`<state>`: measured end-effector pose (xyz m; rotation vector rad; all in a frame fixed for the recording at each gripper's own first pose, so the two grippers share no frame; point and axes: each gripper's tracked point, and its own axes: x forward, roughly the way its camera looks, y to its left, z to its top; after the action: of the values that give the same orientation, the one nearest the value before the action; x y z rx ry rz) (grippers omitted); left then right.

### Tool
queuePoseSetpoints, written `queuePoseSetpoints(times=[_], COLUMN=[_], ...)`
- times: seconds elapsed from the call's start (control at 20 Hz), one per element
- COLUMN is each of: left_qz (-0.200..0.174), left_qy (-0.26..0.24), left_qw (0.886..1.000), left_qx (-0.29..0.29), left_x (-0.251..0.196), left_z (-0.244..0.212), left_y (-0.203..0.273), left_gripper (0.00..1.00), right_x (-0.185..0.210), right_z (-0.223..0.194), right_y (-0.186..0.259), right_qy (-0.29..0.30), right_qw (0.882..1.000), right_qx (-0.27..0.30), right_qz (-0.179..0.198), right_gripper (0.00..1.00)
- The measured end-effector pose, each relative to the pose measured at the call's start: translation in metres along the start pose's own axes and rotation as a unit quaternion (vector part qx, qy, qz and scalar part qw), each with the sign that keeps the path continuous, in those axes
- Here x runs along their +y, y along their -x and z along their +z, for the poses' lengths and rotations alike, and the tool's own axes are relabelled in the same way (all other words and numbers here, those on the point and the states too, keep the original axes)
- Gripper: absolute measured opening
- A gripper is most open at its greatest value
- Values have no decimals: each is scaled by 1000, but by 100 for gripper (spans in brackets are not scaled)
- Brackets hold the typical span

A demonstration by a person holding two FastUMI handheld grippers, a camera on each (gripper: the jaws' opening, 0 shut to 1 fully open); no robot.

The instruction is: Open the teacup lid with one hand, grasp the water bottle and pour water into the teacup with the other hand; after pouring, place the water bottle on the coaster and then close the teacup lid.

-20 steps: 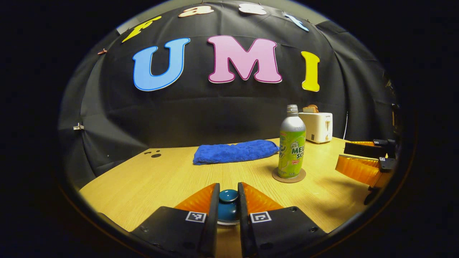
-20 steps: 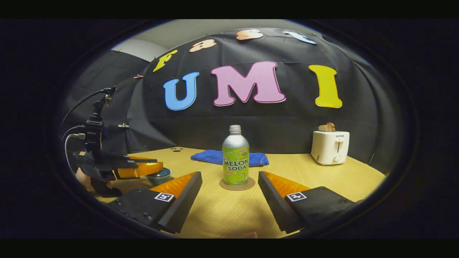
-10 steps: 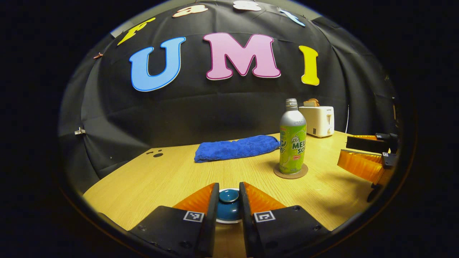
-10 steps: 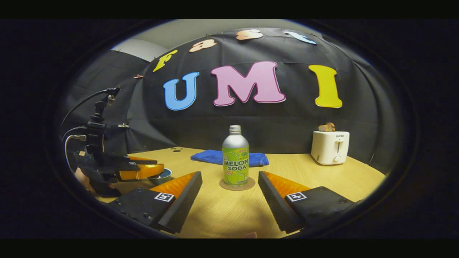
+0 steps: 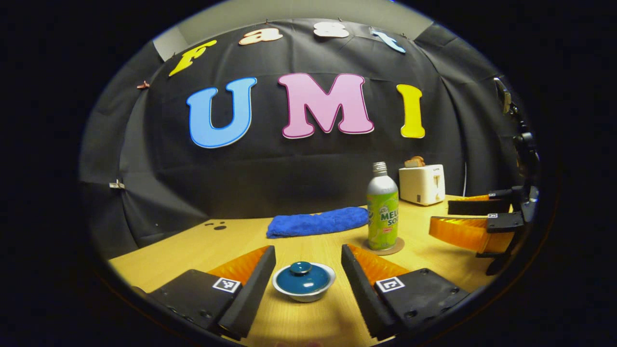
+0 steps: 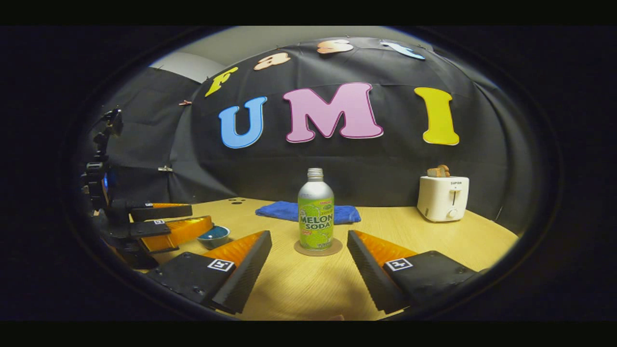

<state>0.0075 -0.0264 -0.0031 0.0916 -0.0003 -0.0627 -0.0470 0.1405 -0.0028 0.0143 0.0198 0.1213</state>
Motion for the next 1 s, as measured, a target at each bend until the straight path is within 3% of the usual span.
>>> queuePoseSetpoints(times=[0.1,0.15,0.4,1.0], left_qz=[-11,-14,2,3], left_qy=[26,44,42,41], left_qw=[1000,999,999,999], left_qx=[-2,-3,-1,-1], left_x=[1,4,9,10], left_z=[-2,-1,-2,-1], left_y=[1,1,0,1], left_gripper=[96,96,98,98], right_x=[0,0,-5,2], right_z=[0,0,1,0], right_y=[-1,-1,2,2], right_qy=[0,1,1,0], right_qw=[1000,1000,1000,1000], right_qx=[0,-1,-2,-1], right_qz=[0,1,-14,5], right_gripper=[98,98,98,98])
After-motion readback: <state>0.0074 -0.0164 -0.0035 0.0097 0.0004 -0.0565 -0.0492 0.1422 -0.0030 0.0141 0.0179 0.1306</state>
